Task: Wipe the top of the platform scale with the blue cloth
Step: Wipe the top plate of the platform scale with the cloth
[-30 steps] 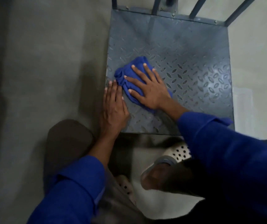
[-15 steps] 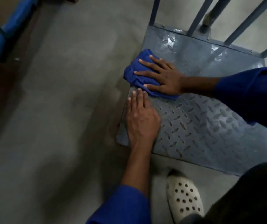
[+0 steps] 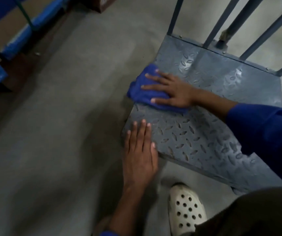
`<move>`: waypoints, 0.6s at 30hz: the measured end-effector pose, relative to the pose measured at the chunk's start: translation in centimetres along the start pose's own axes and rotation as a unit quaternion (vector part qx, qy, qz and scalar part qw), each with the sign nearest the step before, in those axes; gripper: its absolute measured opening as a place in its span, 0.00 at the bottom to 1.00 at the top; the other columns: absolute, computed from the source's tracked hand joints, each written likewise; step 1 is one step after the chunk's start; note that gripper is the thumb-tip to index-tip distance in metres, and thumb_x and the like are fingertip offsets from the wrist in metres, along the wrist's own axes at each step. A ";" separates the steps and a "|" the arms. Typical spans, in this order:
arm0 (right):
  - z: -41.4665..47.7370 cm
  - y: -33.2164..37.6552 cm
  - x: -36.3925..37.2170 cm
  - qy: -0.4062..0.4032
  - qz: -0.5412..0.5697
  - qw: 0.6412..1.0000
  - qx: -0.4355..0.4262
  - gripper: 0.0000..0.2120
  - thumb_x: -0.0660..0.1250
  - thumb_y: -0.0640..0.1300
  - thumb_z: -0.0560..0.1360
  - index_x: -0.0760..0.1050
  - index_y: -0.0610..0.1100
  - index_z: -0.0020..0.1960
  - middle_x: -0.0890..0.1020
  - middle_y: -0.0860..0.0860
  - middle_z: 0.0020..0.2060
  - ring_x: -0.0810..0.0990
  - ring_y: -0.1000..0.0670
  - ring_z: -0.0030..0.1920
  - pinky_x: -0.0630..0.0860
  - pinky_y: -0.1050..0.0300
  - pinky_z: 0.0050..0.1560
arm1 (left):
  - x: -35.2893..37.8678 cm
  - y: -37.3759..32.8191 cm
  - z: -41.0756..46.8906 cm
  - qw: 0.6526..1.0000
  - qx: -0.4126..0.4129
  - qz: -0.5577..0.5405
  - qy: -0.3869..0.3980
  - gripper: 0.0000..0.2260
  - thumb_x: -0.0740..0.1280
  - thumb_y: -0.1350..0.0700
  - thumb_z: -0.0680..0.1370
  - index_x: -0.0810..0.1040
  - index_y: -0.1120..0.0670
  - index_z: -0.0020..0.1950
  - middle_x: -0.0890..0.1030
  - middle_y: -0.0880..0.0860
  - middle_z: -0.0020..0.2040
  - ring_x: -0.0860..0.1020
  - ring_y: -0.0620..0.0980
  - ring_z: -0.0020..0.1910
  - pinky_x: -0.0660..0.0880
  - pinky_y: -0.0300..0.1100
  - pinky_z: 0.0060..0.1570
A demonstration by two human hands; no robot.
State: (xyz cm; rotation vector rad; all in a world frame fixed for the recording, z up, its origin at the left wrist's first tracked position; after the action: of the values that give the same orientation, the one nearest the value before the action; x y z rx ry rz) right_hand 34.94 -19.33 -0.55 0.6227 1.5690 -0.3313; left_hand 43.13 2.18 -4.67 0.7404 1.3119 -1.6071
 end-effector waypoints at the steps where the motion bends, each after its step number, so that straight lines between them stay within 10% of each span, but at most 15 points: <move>1: 0.4 -2.5 -0.7 -0.017 0.002 0.997 0.069 0.32 0.47 0.76 0.81 0.56 0.67 0.82 0.53 0.53 0.86 0.43 0.49 0.85 0.43 0.41 0.85 | 0.1 -0.4 -0.2 1.000 -0.018 -0.003 -0.005 0.26 0.51 0.51 0.87 0.65 0.60 0.83 0.61 0.57 0.85 0.56 0.58 0.85 0.49 0.53 0.84; 4: 0.1 -6.5 -0.7 -0.049 0.042 0.968 0.244 0.37 0.37 0.85 0.71 0.51 0.77 0.78 0.51 0.55 0.86 0.46 0.44 0.86 0.48 0.36 0.84 | 0.2 -1.4 -0.5 0.998 -0.057 -0.012 -0.007 0.27 0.50 0.48 0.88 0.60 0.60 0.85 0.57 0.58 0.86 0.52 0.57 0.86 0.47 0.52 0.85; 10: -1.4 5.3 1.3 0.029 0.027 0.999 -0.030 0.28 0.51 0.72 0.82 0.53 0.72 0.81 0.48 0.61 0.86 0.39 0.48 0.85 0.43 0.40 0.84 | 0.2 -0.9 -1.9 0.999 -0.001 -0.043 -0.019 0.26 0.49 0.49 0.88 0.60 0.58 0.85 0.58 0.55 0.86 0.51 0.53 0.87 0.46 0.50 0.85; 16: 1.1 -0.6 -0.5 -0.058 0.050 0.986 0.146 0.32 0.46 0.77 0.77 0.60 0.72 0.79 0.54 0.58 0.85 0.48 0.41 0.86 0.52 0.35 0.83 | 0.1 -1.9 -3.5 0.997 0.051 -0.061 -0.001 0.39 0.64 0.65 0.73 0.58 0.60 0.85 0.55 0.56 0.87 0.50 0.56 0.87 0.45 0.52 0.85; 18: 0.8 3.8 0.7 -0.055 0.017 0.996 0.065 0.29 0.47 0.74 0.80 0.60 0.71 0.79 0.55 0.57 0.85 0.48 0.40 0.86 0.50 0.35 0.84 | 0.6 -2.9 -4.1 0.995 0.078 -0.050 0.023 0.44 0.65 0.62 0.69 0.56 0.60 0.85 0.54 0.56 0.87 0.49 0.56 0.87 0.43 0.50 0.85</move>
State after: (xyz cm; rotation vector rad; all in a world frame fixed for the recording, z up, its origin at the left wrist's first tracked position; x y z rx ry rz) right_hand 37.75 -16.59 -0.75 0.7194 1.4389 -0.4385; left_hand 39.83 6.08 -5.02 0.8225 1.2845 -1.7968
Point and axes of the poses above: each hand's wrist, its own z-axis towards the middle knuckle, its own x-axis out of the palm, y = z × x, the point moved 8 cm from there along z, towards the middle knuckle
